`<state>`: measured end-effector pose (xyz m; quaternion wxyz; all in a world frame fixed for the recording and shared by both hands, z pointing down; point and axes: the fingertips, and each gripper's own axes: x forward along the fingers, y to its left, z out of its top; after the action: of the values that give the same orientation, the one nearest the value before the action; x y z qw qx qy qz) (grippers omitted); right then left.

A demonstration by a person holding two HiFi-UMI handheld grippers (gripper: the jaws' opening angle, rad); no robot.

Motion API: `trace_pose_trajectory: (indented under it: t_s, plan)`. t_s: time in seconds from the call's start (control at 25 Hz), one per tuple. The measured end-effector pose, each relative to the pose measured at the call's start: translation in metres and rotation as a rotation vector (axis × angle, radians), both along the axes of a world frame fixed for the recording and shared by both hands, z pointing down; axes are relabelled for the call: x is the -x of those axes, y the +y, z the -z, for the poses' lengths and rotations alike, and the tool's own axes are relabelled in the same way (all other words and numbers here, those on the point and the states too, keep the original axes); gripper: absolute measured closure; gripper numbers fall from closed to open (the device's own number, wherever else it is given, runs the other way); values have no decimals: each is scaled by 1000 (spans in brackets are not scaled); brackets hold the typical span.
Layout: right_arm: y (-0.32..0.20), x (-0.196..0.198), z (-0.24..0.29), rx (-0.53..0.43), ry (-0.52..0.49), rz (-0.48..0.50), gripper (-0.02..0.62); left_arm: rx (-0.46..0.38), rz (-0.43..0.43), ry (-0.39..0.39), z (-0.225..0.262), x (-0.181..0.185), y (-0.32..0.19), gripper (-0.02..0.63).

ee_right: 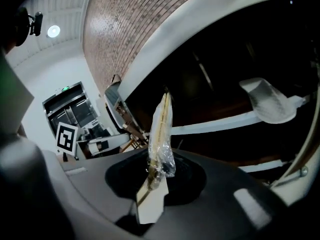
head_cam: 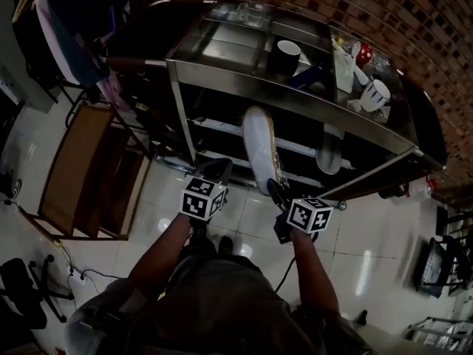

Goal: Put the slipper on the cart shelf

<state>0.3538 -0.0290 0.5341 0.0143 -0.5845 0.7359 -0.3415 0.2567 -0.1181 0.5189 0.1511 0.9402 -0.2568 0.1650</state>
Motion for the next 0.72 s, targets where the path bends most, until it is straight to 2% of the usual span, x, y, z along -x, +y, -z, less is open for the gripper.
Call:
trace_pose_trajectory:
  t_s: [0.16,0.4,0.56,0.72]
  plan:
    - [0,-50,-3,6,-9,-131,535,3,-81,-2,1,-34,3,598]
    - [-23,-102,-12,31,-23,-297,535,13,-174,-5,-2,-72,-16,598]
    - [-48,-124,-22,51,-44,-379,534,20,-228,-6,-3,-89,-27,598]
    - [-78,-131,-30,64,-55,-419,534,39,-256,-14,-8,-93,-39,598]
